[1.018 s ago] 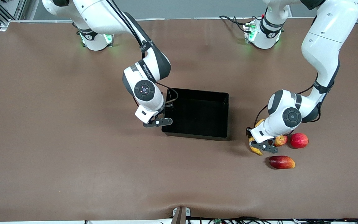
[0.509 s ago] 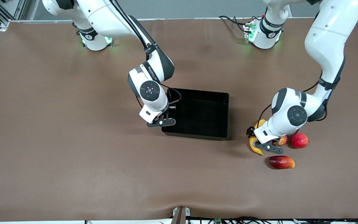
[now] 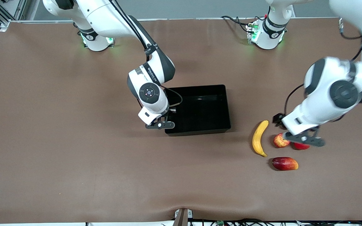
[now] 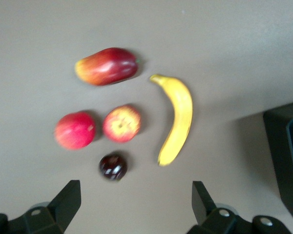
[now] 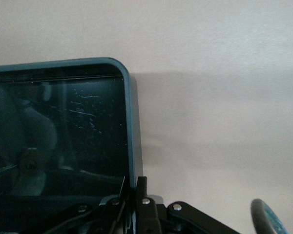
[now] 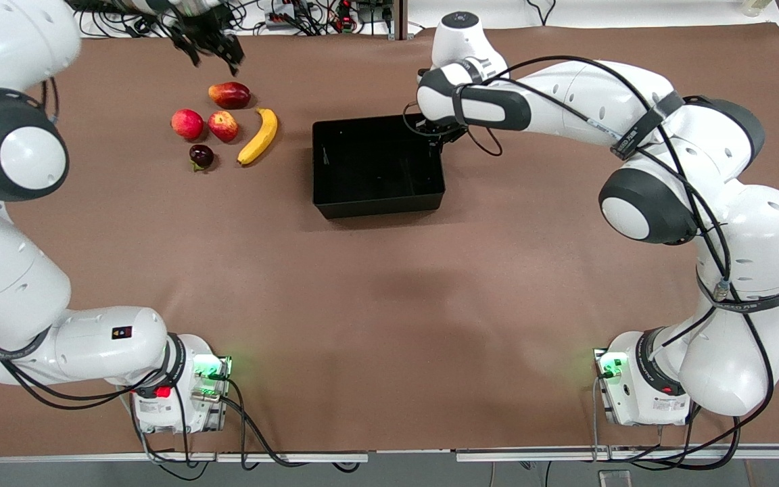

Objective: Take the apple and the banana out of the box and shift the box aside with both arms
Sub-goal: 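Grasp the box rim with the right gripper and slide it away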

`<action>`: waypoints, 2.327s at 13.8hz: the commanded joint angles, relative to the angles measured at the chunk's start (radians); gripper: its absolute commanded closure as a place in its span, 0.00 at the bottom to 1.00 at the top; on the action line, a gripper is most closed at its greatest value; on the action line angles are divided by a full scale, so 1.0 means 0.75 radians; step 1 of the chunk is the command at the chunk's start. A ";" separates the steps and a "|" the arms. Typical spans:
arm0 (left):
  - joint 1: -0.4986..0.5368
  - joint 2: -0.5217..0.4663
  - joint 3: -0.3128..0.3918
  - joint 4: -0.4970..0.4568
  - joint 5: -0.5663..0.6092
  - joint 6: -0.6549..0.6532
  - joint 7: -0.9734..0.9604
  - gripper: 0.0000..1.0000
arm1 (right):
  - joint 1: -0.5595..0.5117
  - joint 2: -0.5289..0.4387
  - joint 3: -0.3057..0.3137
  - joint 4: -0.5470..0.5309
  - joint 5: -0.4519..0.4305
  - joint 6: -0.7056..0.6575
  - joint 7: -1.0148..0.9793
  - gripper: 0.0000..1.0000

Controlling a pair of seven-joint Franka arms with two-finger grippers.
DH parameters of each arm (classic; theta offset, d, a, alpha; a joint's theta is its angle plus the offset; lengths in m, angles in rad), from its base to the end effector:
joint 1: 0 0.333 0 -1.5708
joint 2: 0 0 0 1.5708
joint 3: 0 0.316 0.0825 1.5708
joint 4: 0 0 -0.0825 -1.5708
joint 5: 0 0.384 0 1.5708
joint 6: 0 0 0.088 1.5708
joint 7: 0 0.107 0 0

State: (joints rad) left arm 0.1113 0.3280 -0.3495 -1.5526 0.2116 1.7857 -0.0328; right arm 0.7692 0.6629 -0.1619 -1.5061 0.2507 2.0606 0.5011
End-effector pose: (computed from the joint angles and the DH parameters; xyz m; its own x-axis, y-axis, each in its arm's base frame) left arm 0.6379 -0.1099 0.4633 0.9684 -0.2388 -0.0723 -0.2450 -0.9649 -0.0945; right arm 0.5571 0.4247 0.2722 0.9899 0.0092 -0.1416 0.0027 -0.9989 -0.0464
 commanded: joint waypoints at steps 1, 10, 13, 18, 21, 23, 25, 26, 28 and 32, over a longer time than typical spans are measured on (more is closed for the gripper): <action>0.009 -0.004 0.000 0.269 0.006 -0.328 0.011 0.00 | -0.115 -0.080 0.007 0.047 0.011 -0.160 0.013 1.00; 0.101 -0.313 0.002 0.276 -0.147 -0.491 -0.007 0.00 | -0.547 -0.242 -0.005 -0.019 -0.009 -0.350 -0.357 1.00; 0.101 -0.357 0.004 0.268 -0.153 -0.528 -0.007 0.00 | -0.684 -0.266 -0.007 -0.068 -0.015 -0.346 -0.543 1.00; 0.142 -0.421 0.004 0.221 -0.176 -0.520 0.001 0.00 | -0.925 -0.287 -0.007 -0.172 -0.089 -0.269 -0.855 1.00; 0.099 -0.458 0.061 0.170 -0.217 -0.495 0.003 0.00 | -1.136 -0.303 -0.005 -0.278 -0.079 -0.226 -0.999 1.00; -0.031 -0.507 0.185 0.093 -0.217 -0.481 0.003 0.00 | -1.213 -0.323 -0.005 -0.338 -0.079 -0.197 -1.079 1.00; -0.193 -0.566 0.347 0.013 -0.225 -0.458 0.003 0.00 | -1.314 -0.313 -0.007 -0.362 -0.079 -0.185 -1.173 1.00; -0.212 -0.605 0.362 -0.052 -0.235 -0.428 0.001 0.00 | -1.357 -0.311 -0.005 -0.387 -0.079 -0.136 -1.258 1.00; -0.216 -0.672 0.360 -0.143 -0.237 -0.391 -0.013 0.00 | -1.379 -0.307 -0.005 -0.468 -0.077 -0.009 -1.339 1.00; -0.204 -0.685 0.362 -0.143 -0.237 -0.399 -0.009 0.00 | -1.373 -0.297 -0.001 -0.499 -0.070 0.020 -1.343 1.00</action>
State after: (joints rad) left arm -0.0413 -0.1616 -0.0887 -1.6303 0.0516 1.4655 -0.0385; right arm -0.2536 0.4779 -0.1829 -1.8511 0.1866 2.0764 -0.4916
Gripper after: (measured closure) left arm 0.000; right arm 0.943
